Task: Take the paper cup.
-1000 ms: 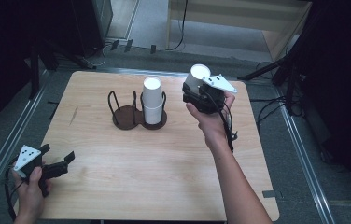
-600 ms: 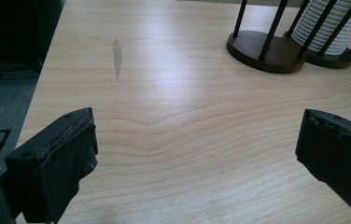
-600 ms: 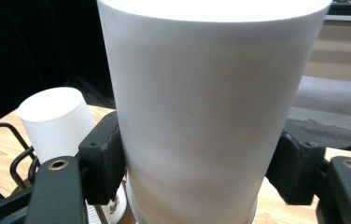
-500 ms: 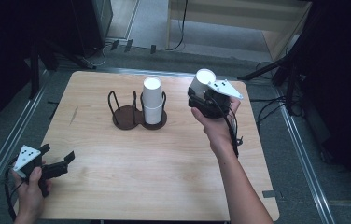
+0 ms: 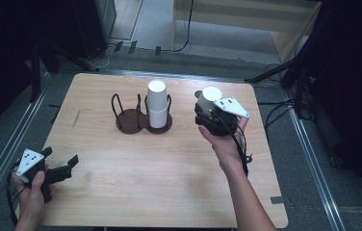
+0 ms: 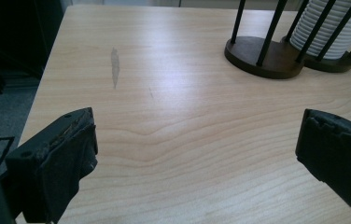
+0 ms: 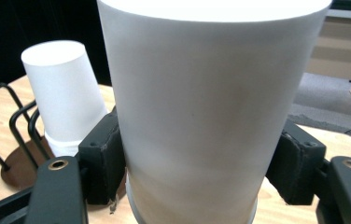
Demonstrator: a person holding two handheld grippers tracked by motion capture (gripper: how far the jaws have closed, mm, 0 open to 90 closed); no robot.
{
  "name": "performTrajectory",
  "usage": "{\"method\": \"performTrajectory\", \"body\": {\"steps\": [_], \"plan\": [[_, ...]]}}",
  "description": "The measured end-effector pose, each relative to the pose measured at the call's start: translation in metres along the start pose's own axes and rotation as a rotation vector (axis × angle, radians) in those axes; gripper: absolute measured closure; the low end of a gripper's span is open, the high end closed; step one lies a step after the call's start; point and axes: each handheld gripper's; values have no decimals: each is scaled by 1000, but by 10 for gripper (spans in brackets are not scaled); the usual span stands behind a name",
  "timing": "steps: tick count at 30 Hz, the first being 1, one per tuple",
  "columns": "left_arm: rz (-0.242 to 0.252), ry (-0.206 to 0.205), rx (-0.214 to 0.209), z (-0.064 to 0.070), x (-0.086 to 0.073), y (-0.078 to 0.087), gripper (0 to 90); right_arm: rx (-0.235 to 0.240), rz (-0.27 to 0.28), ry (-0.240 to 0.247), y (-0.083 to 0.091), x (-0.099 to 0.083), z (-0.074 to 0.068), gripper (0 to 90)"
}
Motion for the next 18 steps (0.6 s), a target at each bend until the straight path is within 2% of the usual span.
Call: {"method": "performTrajectory", "body": {"steps": [3,8,16,18], "plan": [[12,2,-9,4,5,1,0,0,-8,0,3,-8,0,295],[0,-8,-42,17,17,0,0,-10,-16,12,10,-19,1,295],[-30,-49,-127,48,38,-5,0,-28,-24,36,20,-37,0,295],[-33,-59,-137,55,42,-7,0,-34,-28,40,22,-42,0,295]]}}
Point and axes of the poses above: each handheld gripper's, and its own axes: y roughly backward along the jaws, x roughly out of its top, z roughly to its right, and after that the axes turned 4 degrees about -x, right-handed
